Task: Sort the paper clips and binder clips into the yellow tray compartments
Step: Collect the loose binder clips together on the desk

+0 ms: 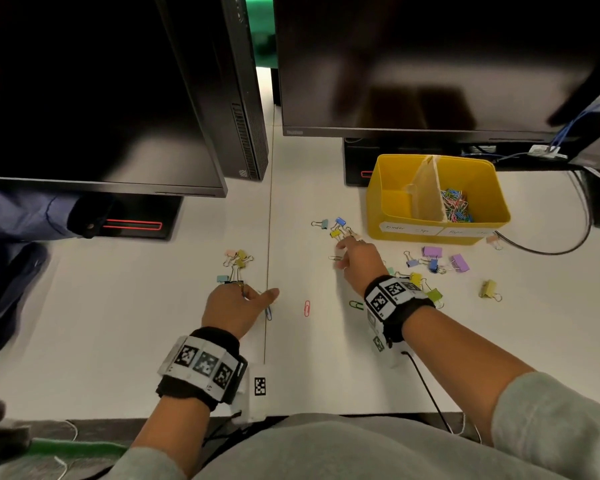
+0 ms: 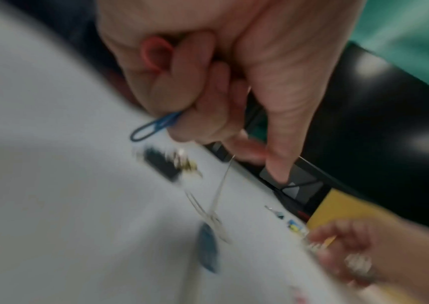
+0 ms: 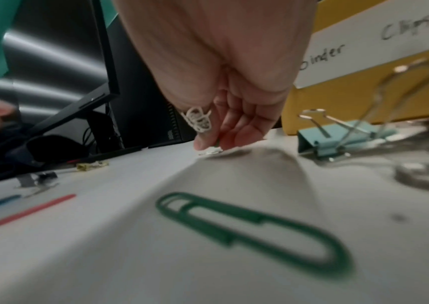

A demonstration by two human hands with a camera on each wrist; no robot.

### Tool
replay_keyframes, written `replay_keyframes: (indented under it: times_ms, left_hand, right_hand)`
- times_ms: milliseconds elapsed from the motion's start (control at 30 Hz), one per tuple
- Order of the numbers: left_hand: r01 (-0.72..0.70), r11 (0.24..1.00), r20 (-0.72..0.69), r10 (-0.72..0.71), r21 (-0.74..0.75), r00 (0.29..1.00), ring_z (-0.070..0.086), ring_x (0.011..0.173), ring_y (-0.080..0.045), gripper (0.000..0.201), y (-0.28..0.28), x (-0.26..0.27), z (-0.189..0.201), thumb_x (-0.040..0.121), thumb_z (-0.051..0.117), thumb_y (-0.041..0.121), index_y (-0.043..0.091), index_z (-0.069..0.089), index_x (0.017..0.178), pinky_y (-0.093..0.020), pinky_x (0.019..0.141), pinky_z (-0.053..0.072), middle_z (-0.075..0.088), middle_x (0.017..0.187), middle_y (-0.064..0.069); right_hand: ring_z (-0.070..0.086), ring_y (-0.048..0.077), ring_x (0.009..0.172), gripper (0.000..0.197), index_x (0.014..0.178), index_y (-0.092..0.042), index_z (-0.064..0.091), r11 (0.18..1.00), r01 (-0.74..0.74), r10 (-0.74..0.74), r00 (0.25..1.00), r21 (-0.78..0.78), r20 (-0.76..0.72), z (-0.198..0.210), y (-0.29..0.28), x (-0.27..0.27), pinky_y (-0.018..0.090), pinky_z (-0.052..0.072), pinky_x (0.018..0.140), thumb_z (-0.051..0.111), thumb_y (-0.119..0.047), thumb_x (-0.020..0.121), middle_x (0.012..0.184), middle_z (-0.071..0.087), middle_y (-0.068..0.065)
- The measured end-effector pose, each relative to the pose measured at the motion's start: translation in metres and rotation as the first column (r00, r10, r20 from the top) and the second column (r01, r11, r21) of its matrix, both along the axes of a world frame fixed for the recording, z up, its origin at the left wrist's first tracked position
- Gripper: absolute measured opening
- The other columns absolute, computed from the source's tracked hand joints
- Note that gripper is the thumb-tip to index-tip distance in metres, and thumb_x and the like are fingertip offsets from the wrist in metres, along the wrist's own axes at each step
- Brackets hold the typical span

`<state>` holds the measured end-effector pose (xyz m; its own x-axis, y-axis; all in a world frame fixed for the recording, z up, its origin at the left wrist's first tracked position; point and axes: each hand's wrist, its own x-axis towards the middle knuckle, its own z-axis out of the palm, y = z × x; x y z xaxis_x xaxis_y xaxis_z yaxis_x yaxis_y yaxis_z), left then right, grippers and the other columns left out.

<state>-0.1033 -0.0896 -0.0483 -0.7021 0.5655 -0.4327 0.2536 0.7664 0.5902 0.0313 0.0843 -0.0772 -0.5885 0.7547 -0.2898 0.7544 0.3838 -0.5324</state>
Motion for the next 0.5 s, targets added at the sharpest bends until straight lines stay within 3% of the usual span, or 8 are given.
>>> replay_keyframes:
  times_ms: [67,167,267,400,467,500]
  left_hand:
    - [0.088,0.984,-0.196,-0.119,-0.158,0.973,0.061,0.087,-0.019,0.033,-0.004,0.001,0.003,0.078,0.069,0.049,0.016,0.067,0.078,-0.026,0.073,0.044,0.064,0.085,0.0]
    - [0.148,0.936,-0.227,-0.227,-0.319,0.947,0.061,0.107,-0.019,0.048,-0.006,0.008,-0.001,0.077,0.068,0.051,0.014,0.065,0.108,-0.028,0.084,0.047,0.066,0.11,-0.003]
    - [0.123,0.943,-0.236,-0.202,-0.309,0.951,0.062,0.106,-0.02,0.053,-0.003,0.016,-0.004,0.079,0.065,0.053,0.01,0.063,0.11,-0.028,0.083,0.047,0.067,0.112,-0.005]
    - [0.125,0.944,-0.227,-0.199,-0.306,0.953,0.063,0.103,-0.021,0.045,0.001,0.016,-0.01,0.084,0.063,0.047,0.009,0.064,0.107,-0.027,0.08,0.047,0.068,0.111,-0.006]
    - [0.139,0.946,-0.203,-0.203,-0.293,0.958,0.063,0.105,-0.021,0.036,0.002,0.016,-0.014,0.088,0.061,0.041,0.011,0.065,0.106,-0.027,0.083,0.047,0.068,0.112,-0.006]
    - [0.146,0.948,-0.192,-0.205,-0.282,0.96,0.063,0.105,-0.021,0.032,0.003,0.016,-0.017,0.089,0.06,0.038,0.011,0.066,0.106,-0.028,0.084,0.047,0.068,0.112,-0.006]
  right_hand:
    - [0.063,0.027,0.099,0.031,0.113,-0.003,0.053,1.0,-0.004,0.005,0.999,-0.015,0.047,-0.003,0.005,-0.008,0.031,0.049,0.09,0.044,0.008,0.085,0.107,0.066,0.019]
    - [0.057,0.031,0.109,0.023,0.111,0.003,0.057,0.991,-0.133,0.124,0.971,0.032,0.204,-0.005,0.008,-0.016,0.037,0.049,0.094,0.05,-0.004,0.09,0.117,0.059,0.022]
    - [0.045,0.031,0.119,0.024,0.113,0.001,0.056,0.963,-0.223,0.177,0.948,0.153,0.265,-0.006,0.005,-0.014,0.038,0.047,0.096,0.049,-0.007,0.091,0.125,0.05,0.023]
    - [0.05,0.031,0.111,0.023,0.112,0.001,0.049,0.912,-0.374,0.302,0.89,0.17,0.341,-0.004,-0.004,-0.005,0.036,0.045,0.089,0.042,0.002,0.09,0.118,0.054,0.02]
    - [0.054,0.03,0.105,0.024,0.108,0.001,0.051,0.926,-0.356,0.313,0.908,0.121,0.277,-0.003,-0.007,0.004,0.033,0.045,0.082,0.045,0.007,0.085,0.112,0.057,0.018]
    - [0.056,0.027,0.098,0.026,0.105,0.0,0.053,0.954,-0.29,0.274,0.946,0.074,0.174,-0.002,-0.008,0.01,0.03,0.044,0.077,0.044,0.011,0.082,0.107,0.058,0.017]
